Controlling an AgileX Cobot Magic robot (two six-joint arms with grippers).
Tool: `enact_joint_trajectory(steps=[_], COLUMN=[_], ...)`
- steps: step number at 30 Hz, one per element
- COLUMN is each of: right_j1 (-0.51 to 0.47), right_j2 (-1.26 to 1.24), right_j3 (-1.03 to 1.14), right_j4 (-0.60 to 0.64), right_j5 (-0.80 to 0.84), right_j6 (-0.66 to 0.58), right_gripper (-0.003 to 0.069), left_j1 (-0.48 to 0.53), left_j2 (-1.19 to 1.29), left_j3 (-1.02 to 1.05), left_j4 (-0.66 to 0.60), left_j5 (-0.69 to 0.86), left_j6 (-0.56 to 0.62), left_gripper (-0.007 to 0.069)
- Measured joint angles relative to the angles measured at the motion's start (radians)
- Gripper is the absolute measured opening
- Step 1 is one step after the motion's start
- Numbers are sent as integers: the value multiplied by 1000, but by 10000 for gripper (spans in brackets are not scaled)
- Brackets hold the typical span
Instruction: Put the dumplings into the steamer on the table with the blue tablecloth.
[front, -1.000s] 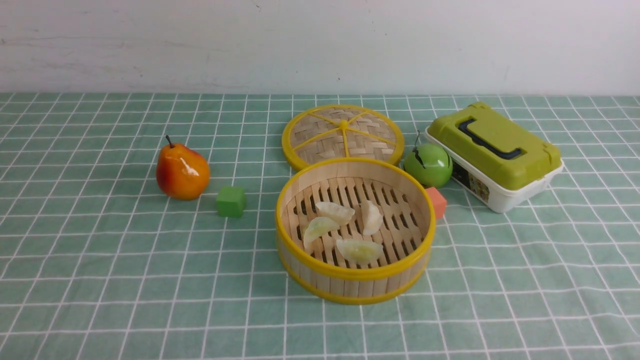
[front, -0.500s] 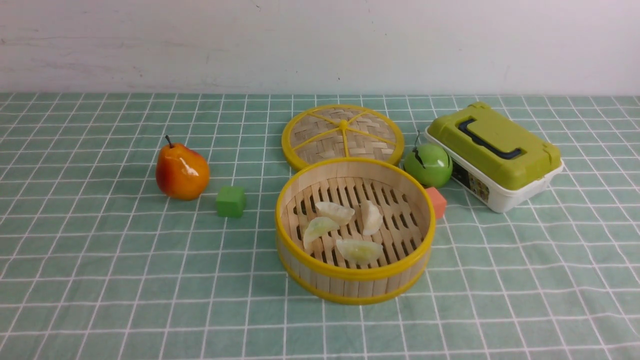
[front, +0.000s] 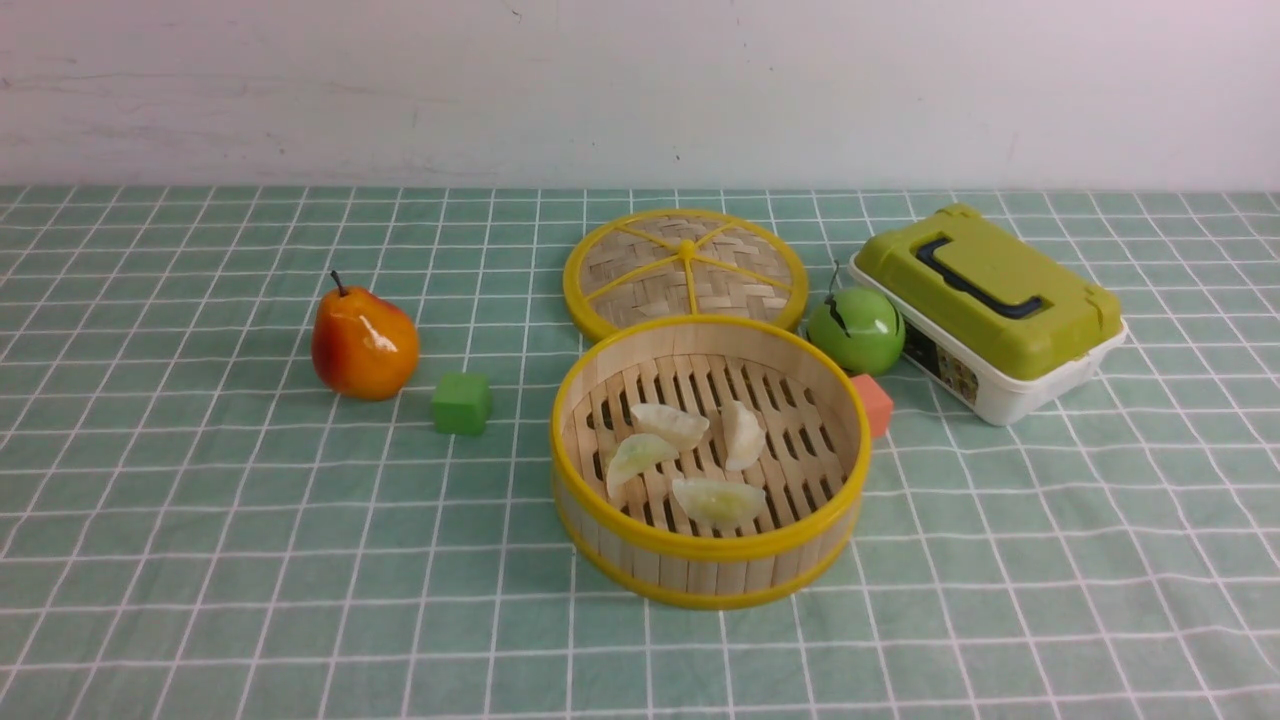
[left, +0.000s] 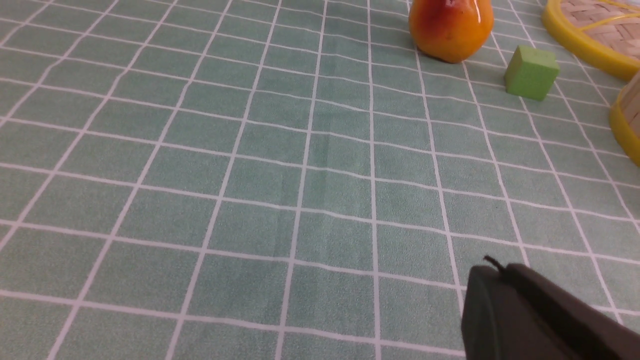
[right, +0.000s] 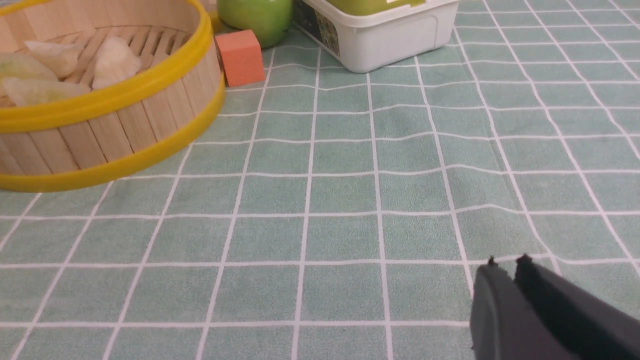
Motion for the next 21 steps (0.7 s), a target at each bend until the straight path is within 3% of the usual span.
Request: enact_joint_trajectory(steps=[21], right_j1=[0], right_j2=[0], right_j3=[0], right_j4=[0], right_j5=[0], right_j6=[0], right_gripper=[74], left_j1=[0], left_j2=[0], left_j3=[0], left_j4=[0], left_j5=[0], left_j6=[0], left_gripper=[-14])
